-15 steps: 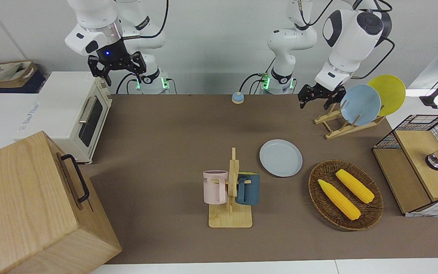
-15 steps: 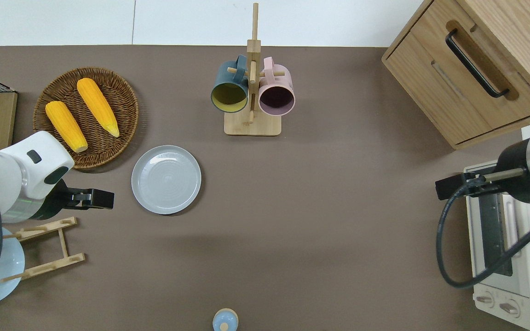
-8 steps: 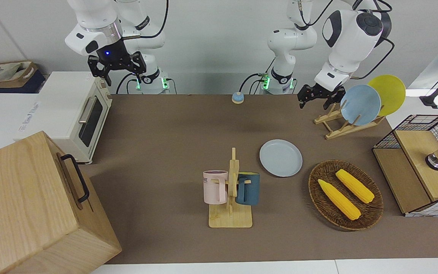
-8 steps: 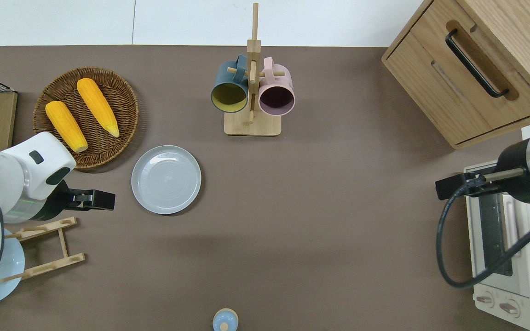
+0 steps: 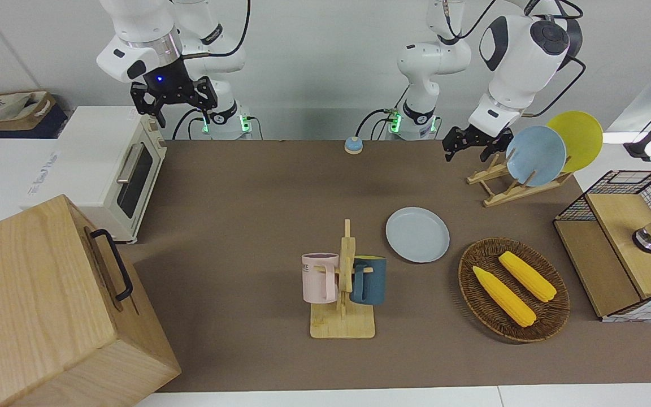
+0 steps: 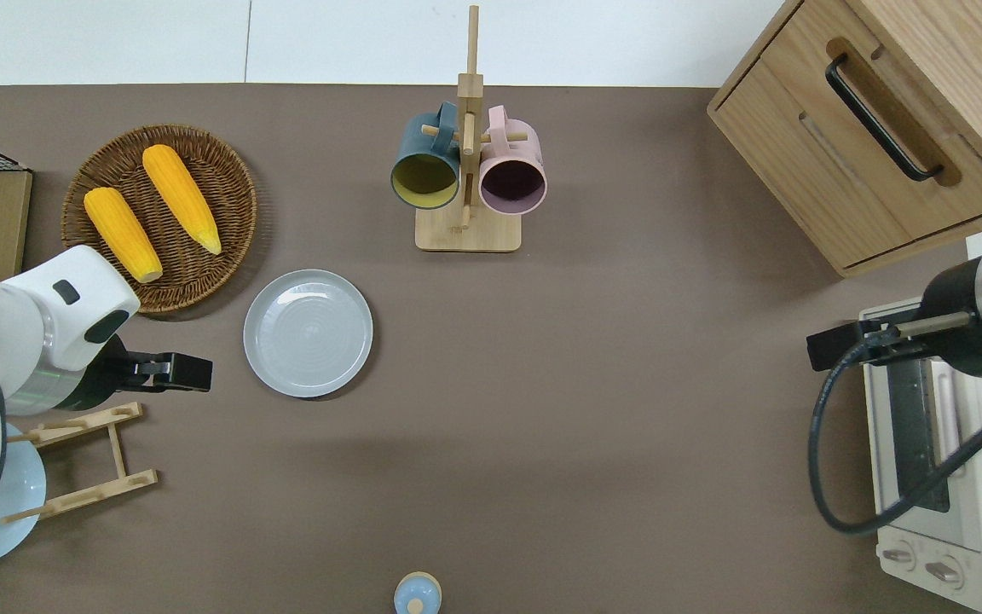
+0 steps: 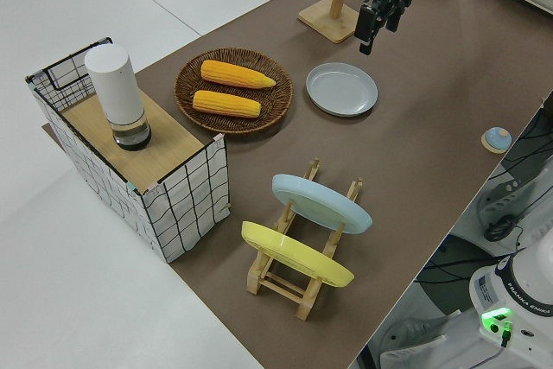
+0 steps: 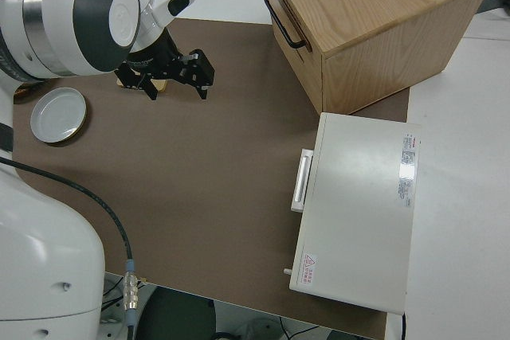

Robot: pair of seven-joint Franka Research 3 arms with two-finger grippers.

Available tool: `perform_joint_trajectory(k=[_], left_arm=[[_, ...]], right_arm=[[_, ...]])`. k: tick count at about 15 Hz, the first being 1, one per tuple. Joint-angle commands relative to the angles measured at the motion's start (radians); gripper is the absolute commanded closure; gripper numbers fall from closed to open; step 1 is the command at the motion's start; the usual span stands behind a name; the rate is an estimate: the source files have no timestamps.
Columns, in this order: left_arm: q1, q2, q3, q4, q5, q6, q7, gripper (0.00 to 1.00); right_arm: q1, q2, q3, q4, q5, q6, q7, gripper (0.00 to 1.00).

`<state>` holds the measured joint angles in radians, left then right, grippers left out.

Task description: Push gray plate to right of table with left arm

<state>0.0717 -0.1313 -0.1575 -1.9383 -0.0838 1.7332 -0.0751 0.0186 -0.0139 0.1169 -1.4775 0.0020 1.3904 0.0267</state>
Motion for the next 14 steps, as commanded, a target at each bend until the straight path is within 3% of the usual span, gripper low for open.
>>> perform_joint_trajectory(k=[1,8,14], left_arm=[[-0.006,0.01,0.0,-0.002,-0.001,-0.004,-0.188,0.0],[0.002,0.022,0.0,-0.007,-0.002,0.002,-0.448,0.0],[-0.006,0.022,-0.002,-0.076,-0.008,0.032,-0.52,0.0]], right_arm=[[-0.02,-0.003,0.015,0.008,0.01,-0.016,0.001,0.017],[-0.02,-0.003,0.013,0.008,0.01,-0.014,0.001,0.017],[-0.02,-0.003,0.015,0.008,0.01,-0.014,0.001,0.017]])
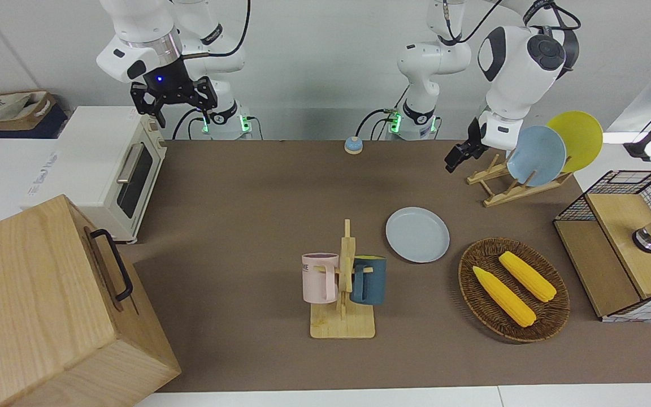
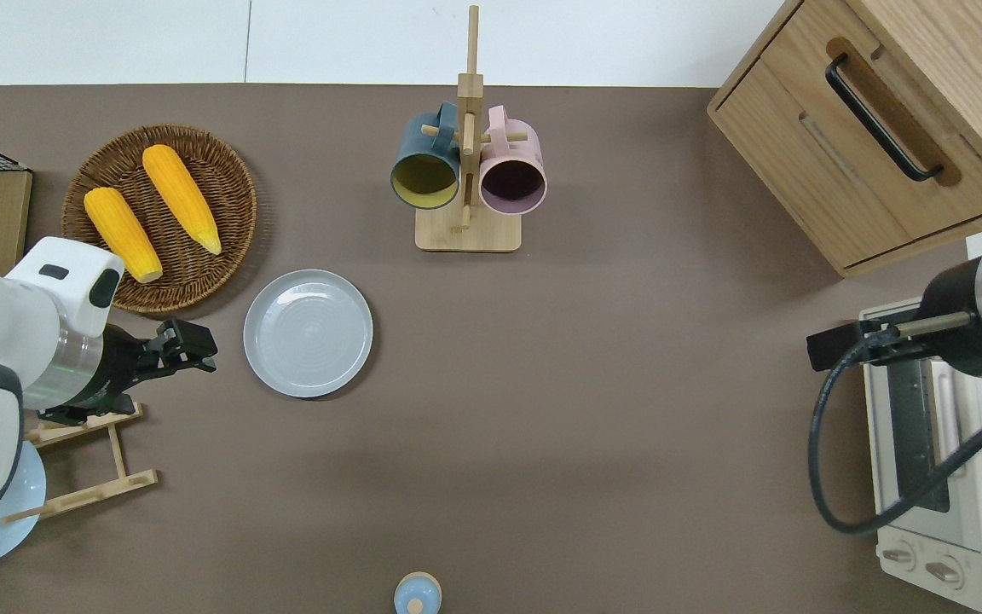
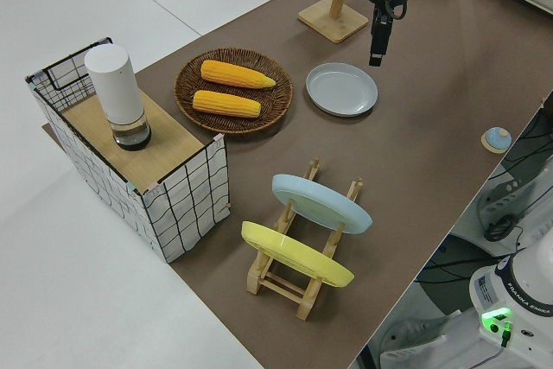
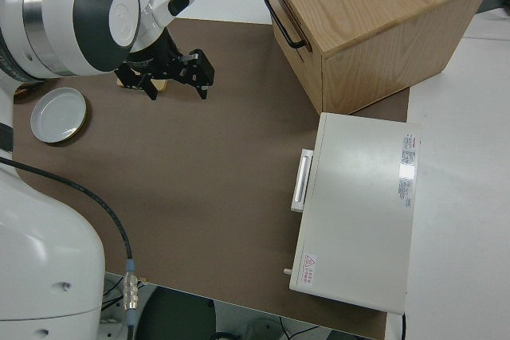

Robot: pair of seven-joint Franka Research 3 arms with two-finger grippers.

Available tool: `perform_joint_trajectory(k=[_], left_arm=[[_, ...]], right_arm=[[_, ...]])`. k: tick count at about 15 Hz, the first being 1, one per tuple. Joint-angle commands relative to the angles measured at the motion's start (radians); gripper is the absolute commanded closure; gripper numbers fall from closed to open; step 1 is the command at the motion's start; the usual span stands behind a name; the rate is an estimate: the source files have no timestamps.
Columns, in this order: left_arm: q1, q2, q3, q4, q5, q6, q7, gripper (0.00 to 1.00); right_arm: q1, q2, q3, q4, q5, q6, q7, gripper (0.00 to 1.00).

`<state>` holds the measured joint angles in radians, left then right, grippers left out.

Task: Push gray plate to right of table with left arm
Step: 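Move the left gripper forward to the near edge of the gray plate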

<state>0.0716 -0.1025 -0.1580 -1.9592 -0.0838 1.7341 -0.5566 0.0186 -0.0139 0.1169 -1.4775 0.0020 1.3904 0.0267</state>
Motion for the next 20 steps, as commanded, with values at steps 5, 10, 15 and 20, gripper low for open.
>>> perform_joint_trajectory(k=[5,10,15,20], left_arm=[[-0.022,-0.005,-0.009,-0.141,-0.004,0.151,-0.123,0.0],[-0.039,0.003,-0.015,-0.251,-0.002,0.304,-0.184,0.0],[-0.062,0.003,-0.018,-0.322,-0.002,0.433,-0.299,0.0],[-0.067,0.007,-0.024,-0.382,-0.002,0.547,-0.373,0.0]], right_arm=[[-0.02,-0.003,0.015,0.008,0.01,-0.016,0.001,0.017],[-0.02,-0.003,0.015,0.008,0.01,-0.014,0.001,0.017],[-0.02,-0.003,0.015,0.008,0.01,-0.016,0.001,0.017],[-0.02,-0.003,0.015,0.008,0.01,-0.014,0.001,0.017]])
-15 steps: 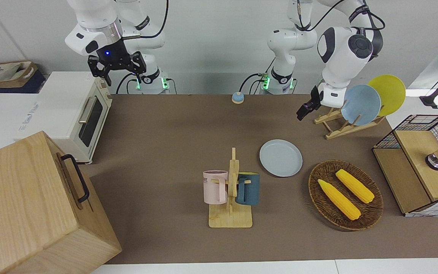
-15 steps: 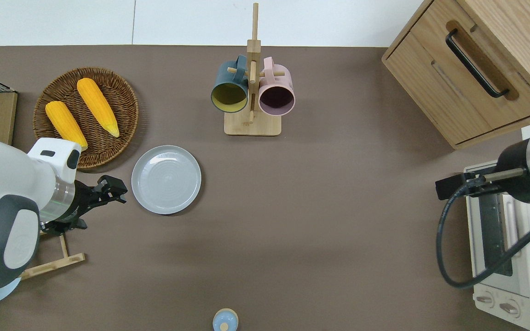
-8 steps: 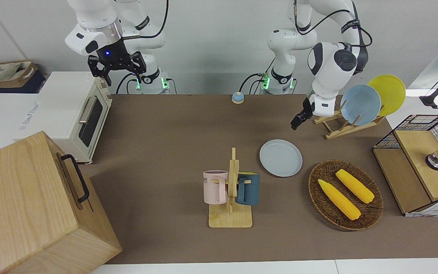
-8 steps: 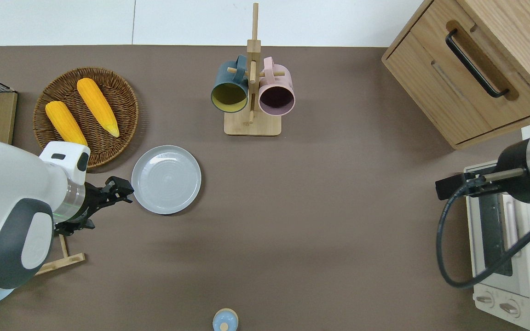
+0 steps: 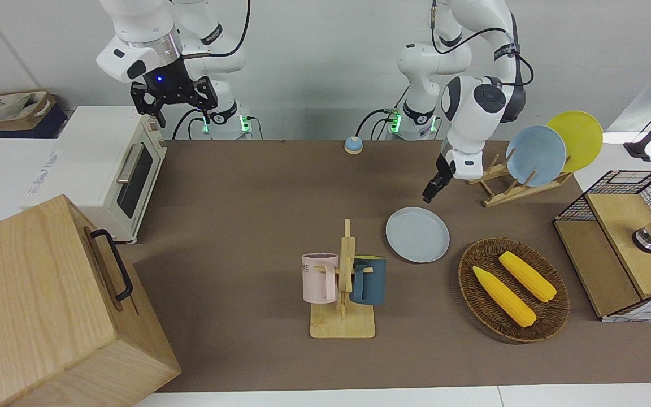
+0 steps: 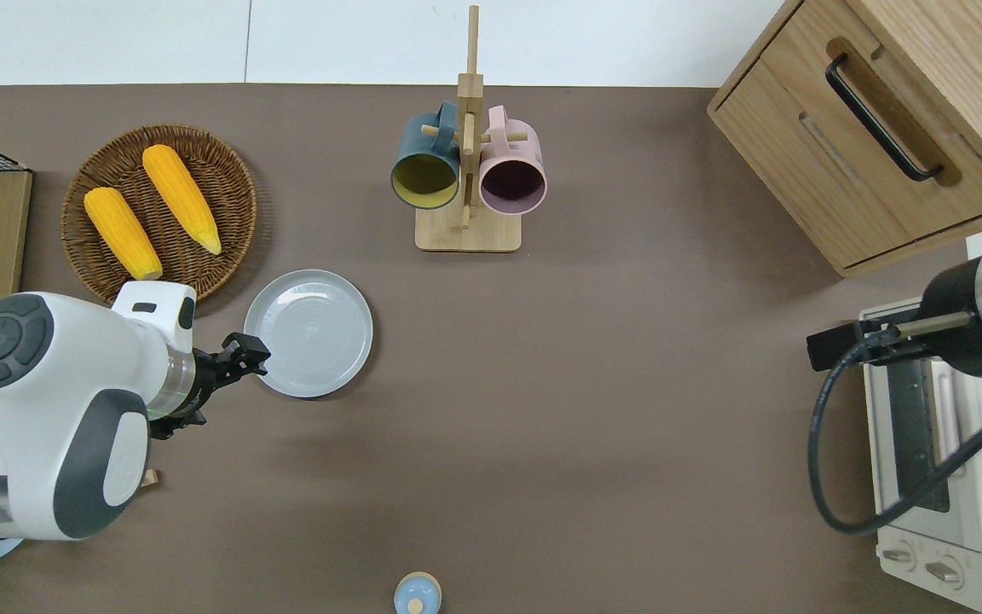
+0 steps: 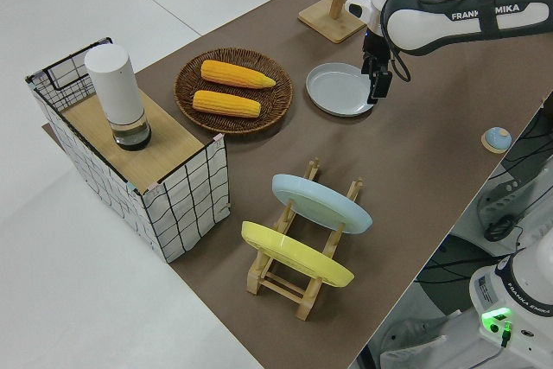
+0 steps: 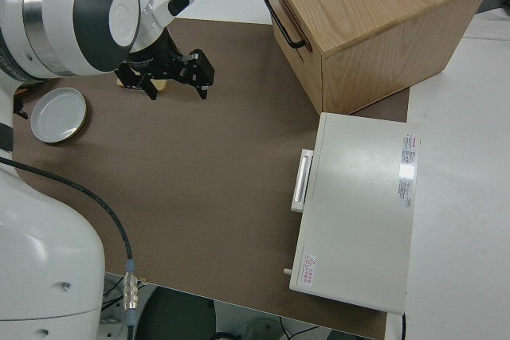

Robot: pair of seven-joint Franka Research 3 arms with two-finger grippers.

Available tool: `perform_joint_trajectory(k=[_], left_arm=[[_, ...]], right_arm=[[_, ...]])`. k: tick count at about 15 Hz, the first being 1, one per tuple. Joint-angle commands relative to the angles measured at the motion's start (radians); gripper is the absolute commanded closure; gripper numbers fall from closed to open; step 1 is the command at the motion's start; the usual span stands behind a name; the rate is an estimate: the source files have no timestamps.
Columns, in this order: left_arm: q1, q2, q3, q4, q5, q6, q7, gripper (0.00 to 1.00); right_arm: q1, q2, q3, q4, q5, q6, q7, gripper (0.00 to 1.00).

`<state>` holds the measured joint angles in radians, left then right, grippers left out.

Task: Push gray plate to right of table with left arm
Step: 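Move the left gripper forward to the near edge of the gray plate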

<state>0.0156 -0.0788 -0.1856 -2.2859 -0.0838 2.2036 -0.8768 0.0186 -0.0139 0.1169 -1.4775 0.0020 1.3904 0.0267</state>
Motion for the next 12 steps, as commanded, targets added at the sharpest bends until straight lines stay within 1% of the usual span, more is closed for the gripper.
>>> perform_joint_trajectory(k=[1,7,12], left_arm=[[-0.011,-0.012,0.003,-0.063,-0.002,0.09,-0.054,0.0],[-0.025,-0.007,0.003,-0.159,-0.002,0.237,-0.088,0.0],[-0.04,0.037,0.003,-0.171,-0.001,0.292,-0.122,0.01]], right_arm=[[-0.02,-0.003,0.015,0.008,0.01,-0.014,0.001,0.017],[-0.02,-0.003,0.013,0.008,0.01,-0.014,0.002,0.017],[-0.02,-0.003,0.015,0.008,0.01,-0.014,0.002,0.017]])
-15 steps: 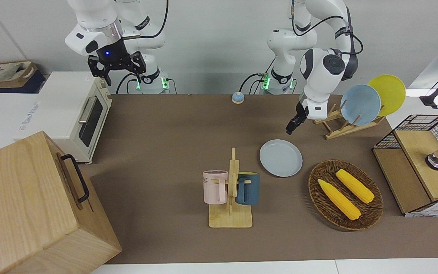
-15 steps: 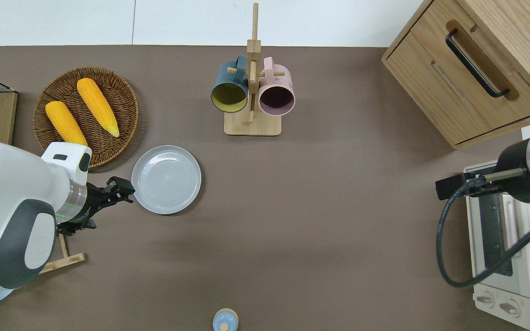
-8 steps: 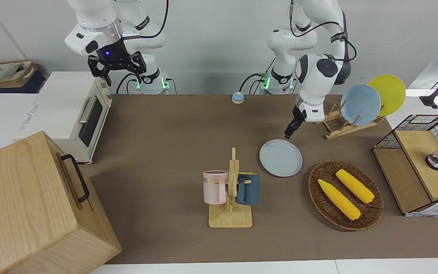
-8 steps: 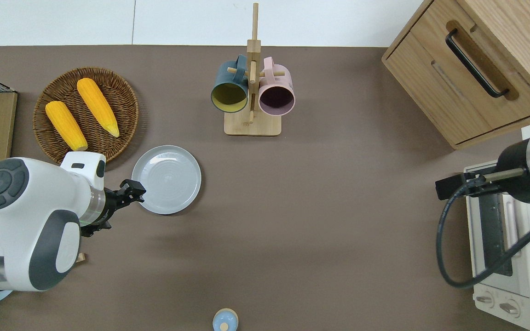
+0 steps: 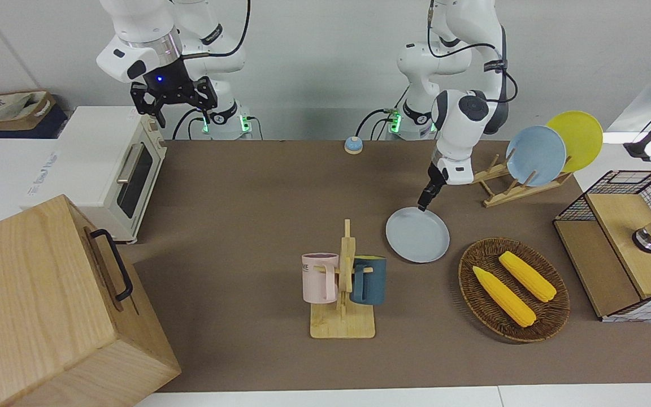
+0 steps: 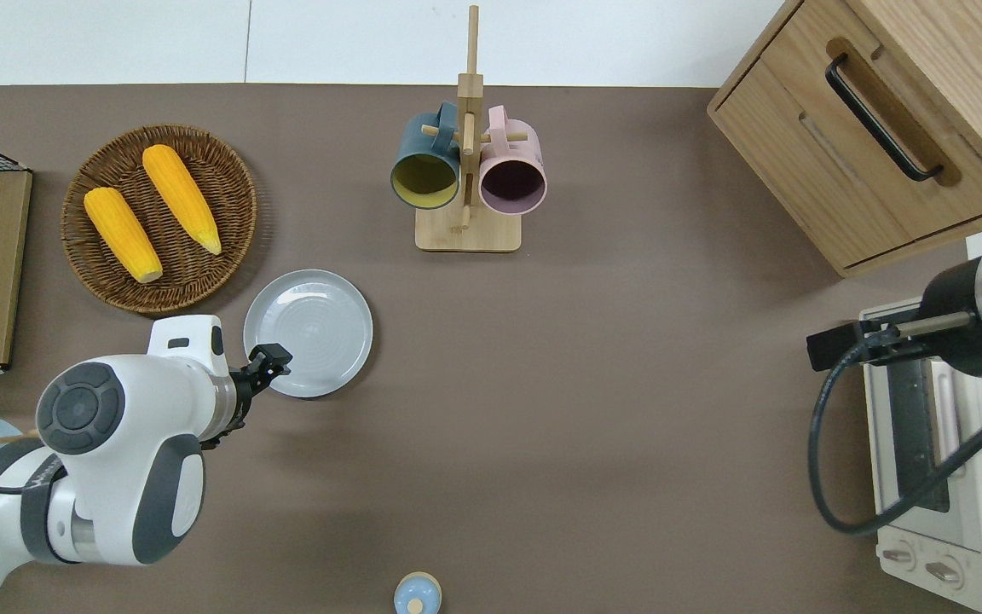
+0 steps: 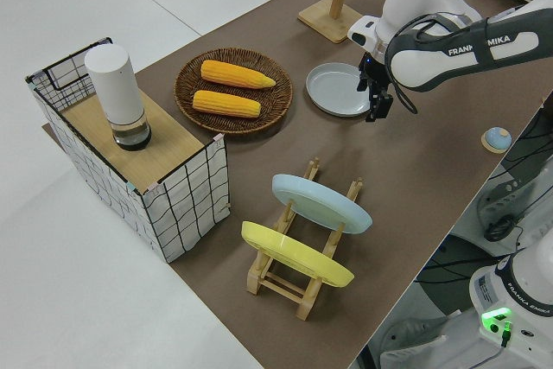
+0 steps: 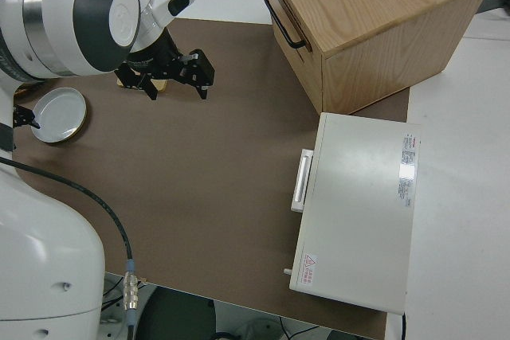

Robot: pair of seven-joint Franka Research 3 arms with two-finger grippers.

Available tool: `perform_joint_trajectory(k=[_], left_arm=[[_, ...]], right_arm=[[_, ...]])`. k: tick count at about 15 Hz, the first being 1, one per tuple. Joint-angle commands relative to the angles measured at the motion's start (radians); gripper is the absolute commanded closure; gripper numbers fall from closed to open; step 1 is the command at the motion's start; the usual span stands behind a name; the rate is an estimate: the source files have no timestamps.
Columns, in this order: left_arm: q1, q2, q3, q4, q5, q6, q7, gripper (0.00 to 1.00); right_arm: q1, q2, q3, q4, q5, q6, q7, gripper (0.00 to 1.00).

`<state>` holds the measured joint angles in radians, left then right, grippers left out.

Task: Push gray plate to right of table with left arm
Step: 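Push the gray plate with the left gripper across toward the toaster oven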

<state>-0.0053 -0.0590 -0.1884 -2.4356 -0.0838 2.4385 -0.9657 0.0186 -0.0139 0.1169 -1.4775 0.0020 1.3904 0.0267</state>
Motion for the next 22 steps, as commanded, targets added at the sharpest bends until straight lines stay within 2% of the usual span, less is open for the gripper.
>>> perform_joint_trajectory(k=[1,5,8,12,13,15,17,18,22], left_arm=[[-0.019,0.024,0.006,-0.022,-0.001,0.071,-0.036,0.01],[-0.042,0.074,0.006,-0.022,0.001,0.155,-0.062,0.01],[-0.041,0.08,0.007,-0.022,0.044,0.163,-0.067,0.01],[-0.044,0.099,0.007,-0.022,0.049,0.171,-0.067,0.01],[-0.044,0.103,0.007,-0.022,0.049,0.172,-0.067,0.07],[-0.044,0.105,0.007,-0.022,0.049,0.174,-0.067,0.43],[-0.044,0.105,0.007,-0.022,0.049,0.174,-0.067,0.92],[-0.044,0.105,0.007,-0.022,0.049,0.174,-0.067,1.0],[-0.045,0.117,0.006,-0.022,0.076,0.174,-0.067,1.0]], right_arm=[[-0.02,-0.003,0.013,0.008,0.01,-0.014,0.001,0.017],[-0.02,-0.003,0.015,0.008,0.01,-0.014,0.002,0.017],[-0.02,-0.003,0.013,0.008,0.01,-0.014,0.001,0.017],[-0.02,-0.003,0.015,0.008,0.01,-0.014,0.001,0.017],[-0.02,-0.003,0.013,0.008,0.01,-0.014,0.001,0.017],[-0.02,-0.003,0.013,0.008,0.01,-0.014,0.002,0.017],[-0.02,-0.003,0.015,0.008,0.01,-0.014,0.001,0.017],[-0.02,-0.003,0.013,0.008,0.01,-0.014,0.002,0.017],[-0.02,-0.003,0.015,0.008,0.01,-0.014,0.001,0.017]])
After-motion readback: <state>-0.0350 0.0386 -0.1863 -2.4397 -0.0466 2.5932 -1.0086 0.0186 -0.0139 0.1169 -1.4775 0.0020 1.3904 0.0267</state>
